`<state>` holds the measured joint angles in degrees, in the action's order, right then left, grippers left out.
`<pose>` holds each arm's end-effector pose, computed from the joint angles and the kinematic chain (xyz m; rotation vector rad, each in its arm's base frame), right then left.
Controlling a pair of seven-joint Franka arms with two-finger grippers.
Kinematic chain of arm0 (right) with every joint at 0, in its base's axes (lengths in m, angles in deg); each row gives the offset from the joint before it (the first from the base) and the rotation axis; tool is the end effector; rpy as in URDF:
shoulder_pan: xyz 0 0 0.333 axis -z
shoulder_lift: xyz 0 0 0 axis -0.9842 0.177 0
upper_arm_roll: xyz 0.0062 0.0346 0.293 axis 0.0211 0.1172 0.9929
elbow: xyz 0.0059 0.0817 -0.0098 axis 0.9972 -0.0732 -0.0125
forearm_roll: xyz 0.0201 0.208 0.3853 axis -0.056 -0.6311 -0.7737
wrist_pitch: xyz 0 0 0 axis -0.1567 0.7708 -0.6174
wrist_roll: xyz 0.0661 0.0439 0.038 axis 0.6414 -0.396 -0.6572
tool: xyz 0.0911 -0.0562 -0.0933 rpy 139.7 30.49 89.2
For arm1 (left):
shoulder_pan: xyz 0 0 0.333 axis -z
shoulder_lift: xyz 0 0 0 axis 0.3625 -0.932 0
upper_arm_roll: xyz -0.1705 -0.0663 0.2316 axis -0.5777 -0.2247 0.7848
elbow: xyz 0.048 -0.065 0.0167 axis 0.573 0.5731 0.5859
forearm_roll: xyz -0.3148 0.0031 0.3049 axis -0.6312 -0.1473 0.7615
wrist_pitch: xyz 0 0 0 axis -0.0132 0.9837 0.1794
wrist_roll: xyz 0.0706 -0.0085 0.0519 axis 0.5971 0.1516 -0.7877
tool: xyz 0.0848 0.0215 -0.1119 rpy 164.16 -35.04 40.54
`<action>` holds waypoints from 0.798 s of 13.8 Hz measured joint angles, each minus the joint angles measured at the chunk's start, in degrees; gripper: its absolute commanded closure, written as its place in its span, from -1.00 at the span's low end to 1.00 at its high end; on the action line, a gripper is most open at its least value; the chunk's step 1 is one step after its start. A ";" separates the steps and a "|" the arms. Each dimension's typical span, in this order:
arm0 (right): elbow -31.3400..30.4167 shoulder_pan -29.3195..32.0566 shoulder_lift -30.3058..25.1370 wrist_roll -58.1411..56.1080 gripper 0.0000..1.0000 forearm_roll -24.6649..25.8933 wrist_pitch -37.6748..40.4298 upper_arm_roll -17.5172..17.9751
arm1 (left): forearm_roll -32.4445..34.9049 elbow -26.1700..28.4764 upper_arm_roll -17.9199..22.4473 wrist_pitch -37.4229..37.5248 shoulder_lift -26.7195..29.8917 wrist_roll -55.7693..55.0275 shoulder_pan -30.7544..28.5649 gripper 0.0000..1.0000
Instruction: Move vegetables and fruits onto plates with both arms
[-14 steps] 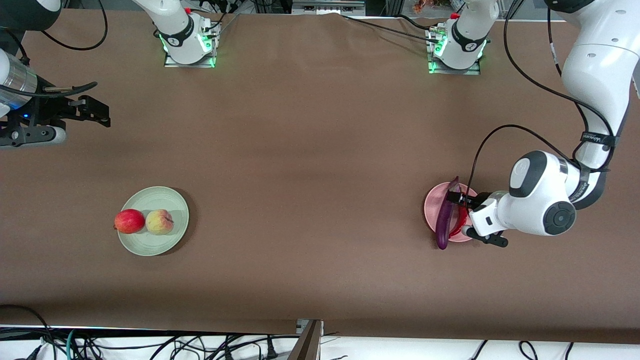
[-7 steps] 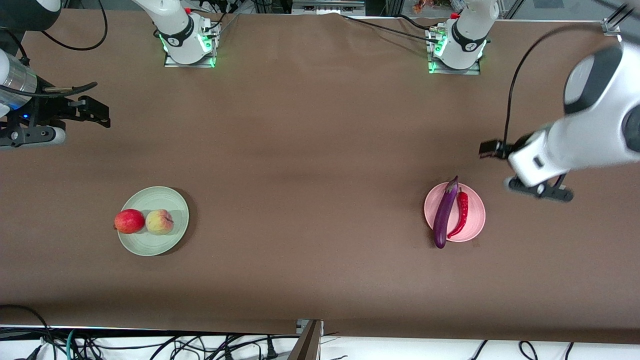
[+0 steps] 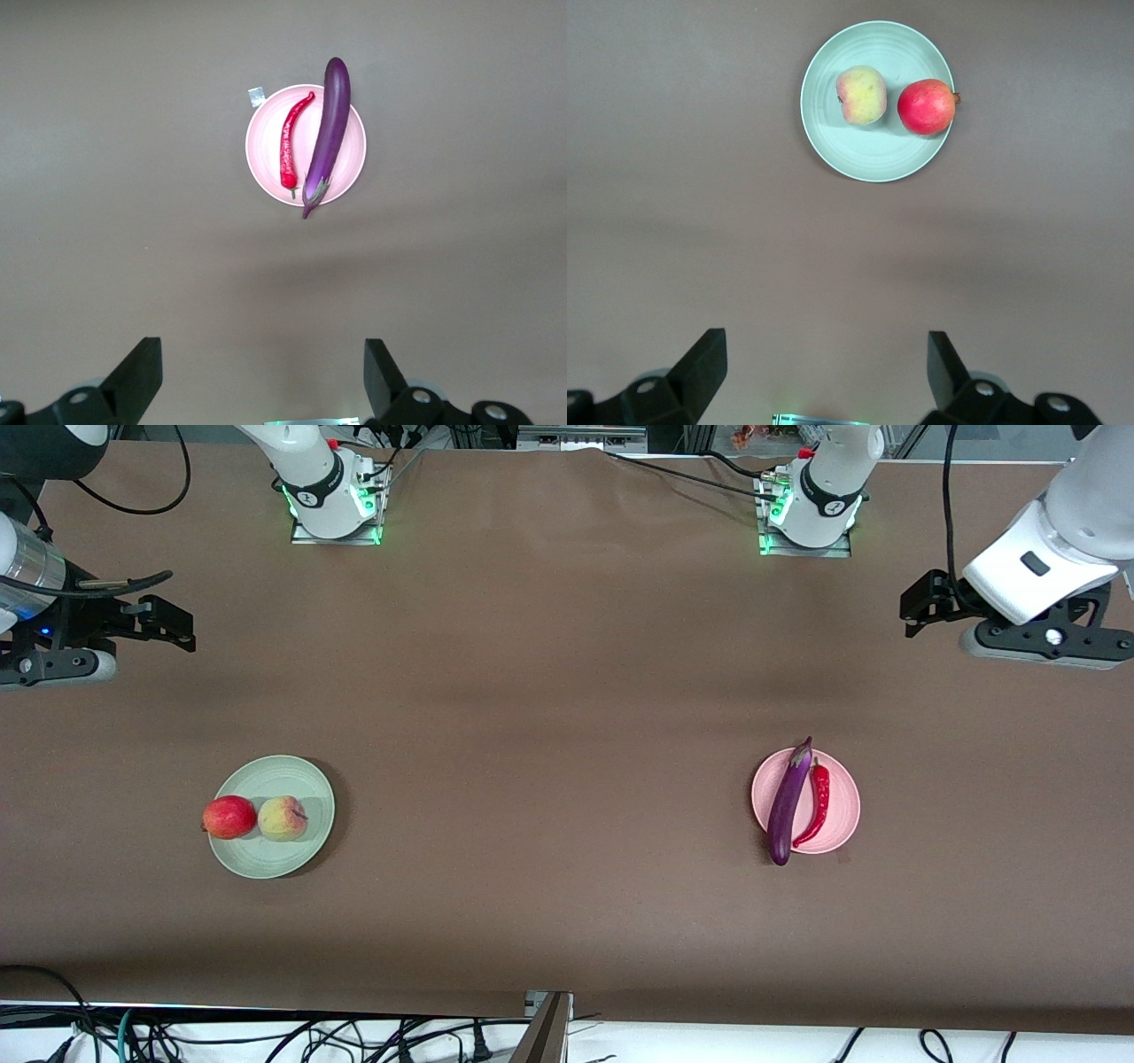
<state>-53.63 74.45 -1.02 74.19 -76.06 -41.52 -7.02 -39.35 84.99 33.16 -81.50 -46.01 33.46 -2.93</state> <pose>0.6145 0.0419 0.5347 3.0900 0.2011 -0.1803 0.6014 -0.0958 0.5814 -3.0362 0.2029 0.1531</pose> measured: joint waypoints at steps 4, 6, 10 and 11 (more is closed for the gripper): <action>0.00 0.00 0.00 0.00 -0.99 0.00 -0.25 0.02 | -3.21 0.53 7.82 1.61 2.53 0.01 7.14 -1.00; 0.00 0.00 0.00 0.00 -0.99 0.00 -0.28 0.02 | -5.03 3.36 19.83 1.90 5.94 -0.20 18.90 -1.00; 0.00 0.00 0.00 0.01 -0.99 0.01 -0.32 0.02 | -7.57 11.58 39.25 -3.22 10.70 -0.06 34.39 -1.00; 0.00 0.00 0.00 0.01 -0.99 0.01 -0.32 0.02 | -7.57 13.29 40.56 -6.49 10.88 -0.06 35.58 -1.00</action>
<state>-53.62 74.45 -1.02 74.20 -76.05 -41.84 -7.00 -46.92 98.28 73.72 -87.99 -35.13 33.40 32.65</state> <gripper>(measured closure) 0.000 0.000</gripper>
